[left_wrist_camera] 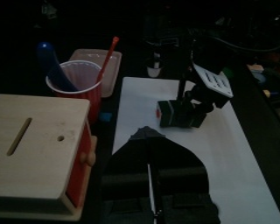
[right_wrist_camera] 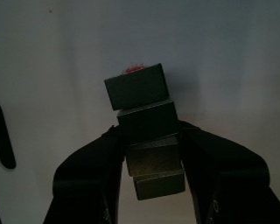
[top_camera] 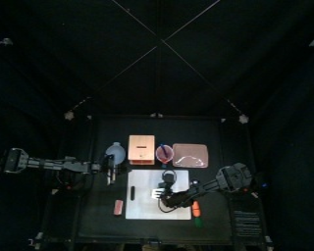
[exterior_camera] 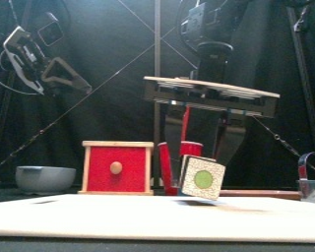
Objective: Place sushi on board then cut the sushi with the knife then place the pieces on the plate
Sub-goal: Pick knife at handle with right hand
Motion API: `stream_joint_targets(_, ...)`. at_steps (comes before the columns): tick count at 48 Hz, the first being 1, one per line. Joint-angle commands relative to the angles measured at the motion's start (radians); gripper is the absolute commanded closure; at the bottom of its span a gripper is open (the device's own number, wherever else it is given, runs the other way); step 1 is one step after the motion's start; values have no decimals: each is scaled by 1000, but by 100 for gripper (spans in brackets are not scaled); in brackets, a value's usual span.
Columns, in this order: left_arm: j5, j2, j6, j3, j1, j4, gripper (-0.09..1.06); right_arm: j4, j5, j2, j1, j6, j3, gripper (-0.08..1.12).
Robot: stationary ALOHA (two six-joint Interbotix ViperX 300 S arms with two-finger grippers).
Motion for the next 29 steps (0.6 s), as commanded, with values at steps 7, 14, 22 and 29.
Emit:
stream_joint_targets(7, 32, 0, 2, -2, 9, 2, 98, 26, 5, -12, -11, -5, -34, 24)
stream_joint_targets(14, 51, 0, 3, 5, 21, 5, 98, 18, 2, -6, -9, -2, -40, 16)
stream_joint_targets(22, 54, -5, 3, 3, 34, 17, 98, 18, 6, -3, -8, -11, -55, 14)
stream_joint_targets(29, 54, -20, 2, 5, 32, 17, 98, 11, 46, -25, -3, -20, -57, 14)
